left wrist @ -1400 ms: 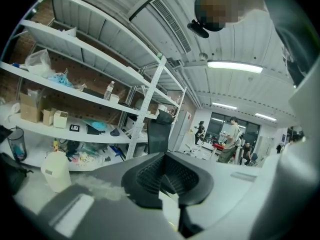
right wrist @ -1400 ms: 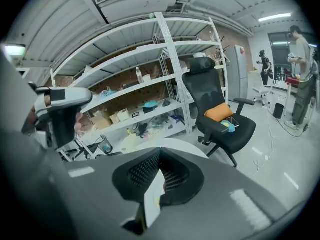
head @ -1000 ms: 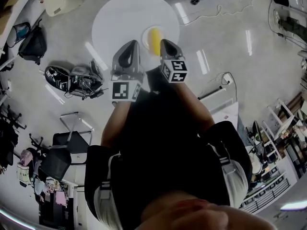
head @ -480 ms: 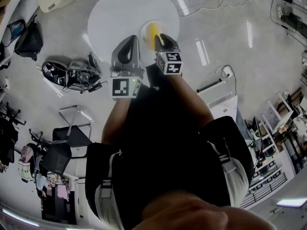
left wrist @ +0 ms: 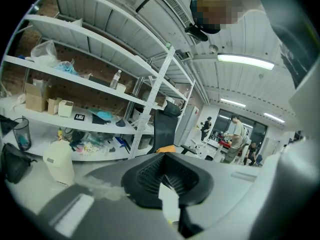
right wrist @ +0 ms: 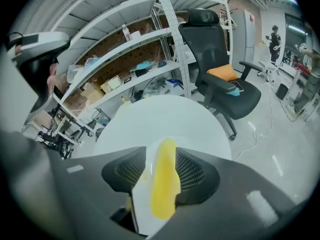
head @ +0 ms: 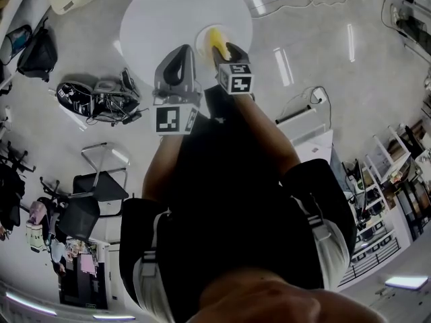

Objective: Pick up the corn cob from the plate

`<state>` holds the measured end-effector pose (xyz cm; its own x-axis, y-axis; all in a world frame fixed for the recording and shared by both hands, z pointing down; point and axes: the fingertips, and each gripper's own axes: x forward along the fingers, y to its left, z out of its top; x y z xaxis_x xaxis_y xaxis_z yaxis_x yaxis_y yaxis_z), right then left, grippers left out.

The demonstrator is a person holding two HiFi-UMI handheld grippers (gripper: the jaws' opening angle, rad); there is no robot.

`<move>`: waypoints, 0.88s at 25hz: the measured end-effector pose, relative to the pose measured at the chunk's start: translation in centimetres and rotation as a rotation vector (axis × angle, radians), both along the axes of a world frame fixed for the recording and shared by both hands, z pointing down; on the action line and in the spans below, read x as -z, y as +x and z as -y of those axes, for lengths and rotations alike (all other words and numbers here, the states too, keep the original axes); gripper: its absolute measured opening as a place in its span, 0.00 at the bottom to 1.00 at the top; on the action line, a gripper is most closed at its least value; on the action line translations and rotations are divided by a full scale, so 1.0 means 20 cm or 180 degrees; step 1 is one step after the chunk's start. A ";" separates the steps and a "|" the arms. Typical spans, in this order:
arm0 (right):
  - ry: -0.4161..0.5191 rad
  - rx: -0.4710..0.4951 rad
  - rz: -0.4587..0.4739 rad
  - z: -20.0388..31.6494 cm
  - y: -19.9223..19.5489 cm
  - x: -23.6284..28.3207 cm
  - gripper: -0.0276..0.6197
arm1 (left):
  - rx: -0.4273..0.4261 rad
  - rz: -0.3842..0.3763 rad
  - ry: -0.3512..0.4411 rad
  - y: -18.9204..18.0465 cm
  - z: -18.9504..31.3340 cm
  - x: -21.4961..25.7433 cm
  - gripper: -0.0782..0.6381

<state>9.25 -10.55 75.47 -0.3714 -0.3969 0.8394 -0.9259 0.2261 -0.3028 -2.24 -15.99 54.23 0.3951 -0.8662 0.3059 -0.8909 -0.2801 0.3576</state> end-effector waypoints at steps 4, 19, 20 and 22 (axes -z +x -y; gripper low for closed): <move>-0.0093 0.0063 -0.0020 0.00 -0.01 -0.06 0.40 | 0.0002 -0.0002 -0.0023 0.00 0.01 -0.02 0.11; -0.0560 0.0137 -0.0179 -0.03 0.00 -0.27 0.49 | 0.0048 -0.0003 -0.0133 -0.01 0.03 -0.11 0.11; -0.0600 0.0141 -0.0185 -0.04 0.00 -0.29 0.49 | 0.0053 -0.0009 -0.0137 -0.01 0.03 -0.11 0.11; -0.0642 0.0152 -0.0186 -0.03 -0.01 -0.29 0.49 | 0.0060 -0.0021 -0.0152 -0.01 0.03 -0.12 0.11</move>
